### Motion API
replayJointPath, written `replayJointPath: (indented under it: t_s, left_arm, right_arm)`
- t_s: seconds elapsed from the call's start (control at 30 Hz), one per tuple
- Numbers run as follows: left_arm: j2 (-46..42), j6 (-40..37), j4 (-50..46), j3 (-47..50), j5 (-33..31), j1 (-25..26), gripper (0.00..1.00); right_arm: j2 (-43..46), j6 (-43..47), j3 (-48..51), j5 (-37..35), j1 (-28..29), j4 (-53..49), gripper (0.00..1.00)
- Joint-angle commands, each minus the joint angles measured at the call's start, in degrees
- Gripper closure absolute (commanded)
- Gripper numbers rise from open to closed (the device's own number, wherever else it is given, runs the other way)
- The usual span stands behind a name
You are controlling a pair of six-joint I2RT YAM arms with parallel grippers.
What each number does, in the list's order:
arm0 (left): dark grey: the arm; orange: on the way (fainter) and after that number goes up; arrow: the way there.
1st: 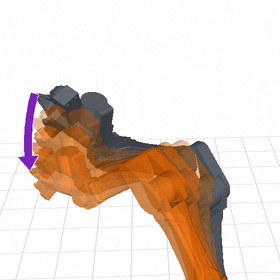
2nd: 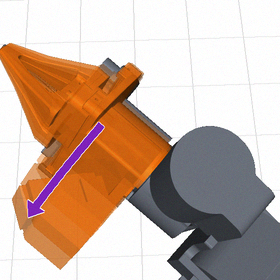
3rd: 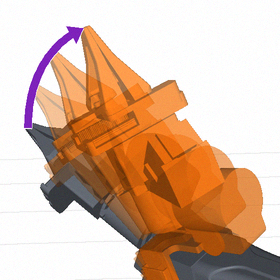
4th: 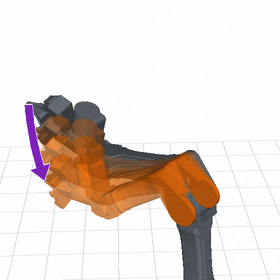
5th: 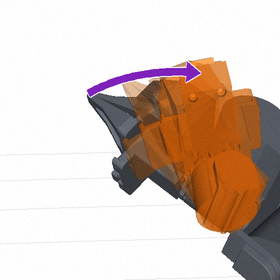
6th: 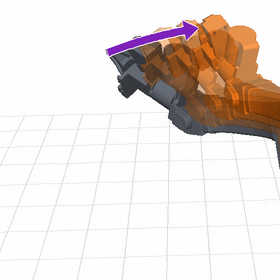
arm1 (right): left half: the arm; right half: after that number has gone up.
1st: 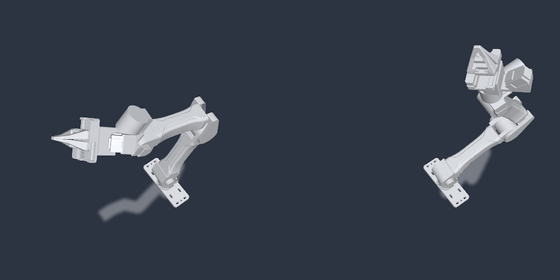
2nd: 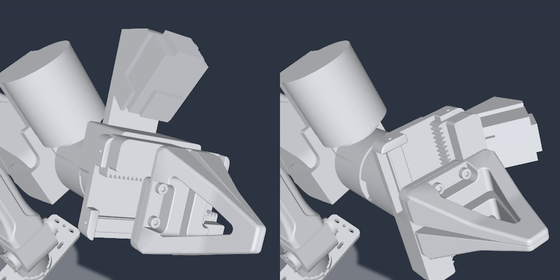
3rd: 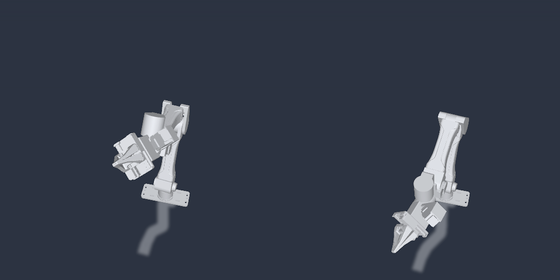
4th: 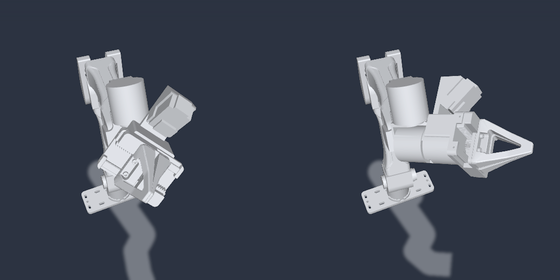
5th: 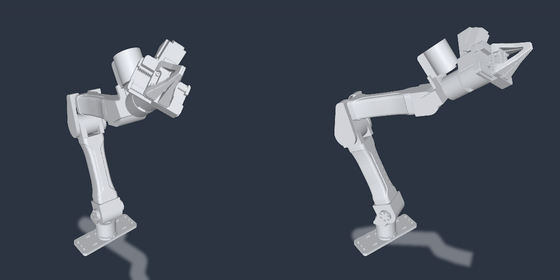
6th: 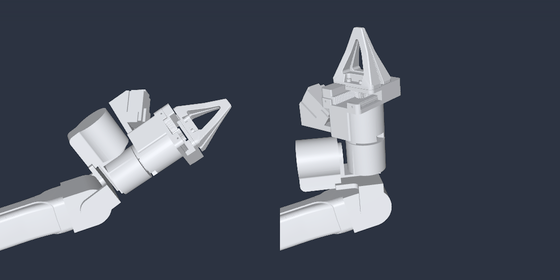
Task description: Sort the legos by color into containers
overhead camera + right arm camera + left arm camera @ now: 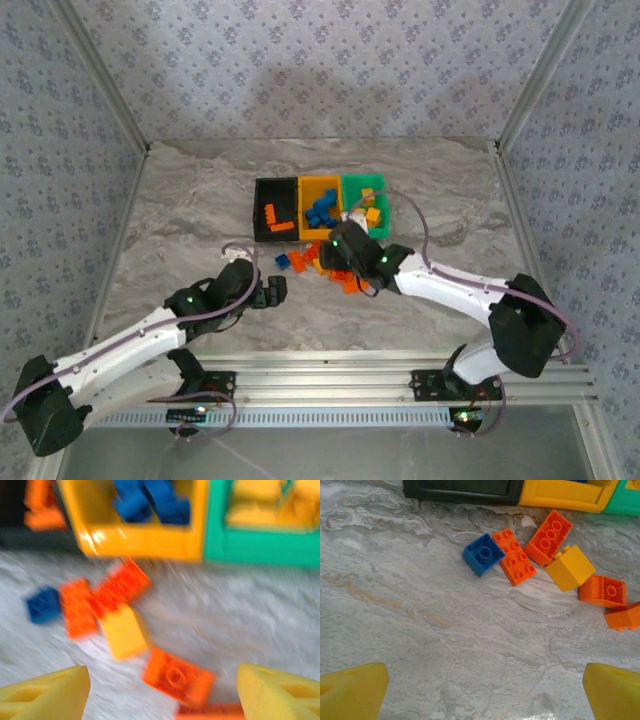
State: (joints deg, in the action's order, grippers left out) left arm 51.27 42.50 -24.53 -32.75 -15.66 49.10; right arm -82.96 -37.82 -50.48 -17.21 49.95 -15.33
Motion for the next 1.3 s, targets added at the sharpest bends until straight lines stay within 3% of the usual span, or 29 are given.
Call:
replayJointPath:
  t_s: [0.0, 0.2, 0.57, 1.0, 1.17, 1.27]
  left_arm:
    - [0.12, 0.45, 2.51, -0.3, 1.65, -0.32, 0.01]
    - [-1.98, 1.62, 3.0, 1.79, 1.83, -0.4, 0.01]
    - [-1.95, 2.4, 2.95, 2.52, 1.51, -0.58, 0.0]
    - [-2.98, 2.17, 2.35, 3.17, 1.36, -0.95, 0.01]
    - [-5.54, 2.13, 0.49, 3.89, 0.68, -1.18, 0.01]
    - [-8.09, 2.45, -0.64, 5.23, 0.13, -1.27, 0.0]
  right_arm:
    - [1.79, -5.05, 4.94, -1.51, 1.28, -2.03, 0.2]
    - [1.31, -4.68, 9.49, -1.08, 1.64, -1.41, 0.18]
    - [-5.1, 1.27, 6.62, 1.84, 0.53, 2.0, 0.15]
    - [-0.75, 3.92, 8.57, 5.32, 0.29, 1.73, 0.4]
    - [5.88, 5.66, 4.49, 5.96, 2.99, -3.25, 0.41]
    - [3.65, 7.57, -2.64, 8.22, 3.76, -4.4, 0.41]
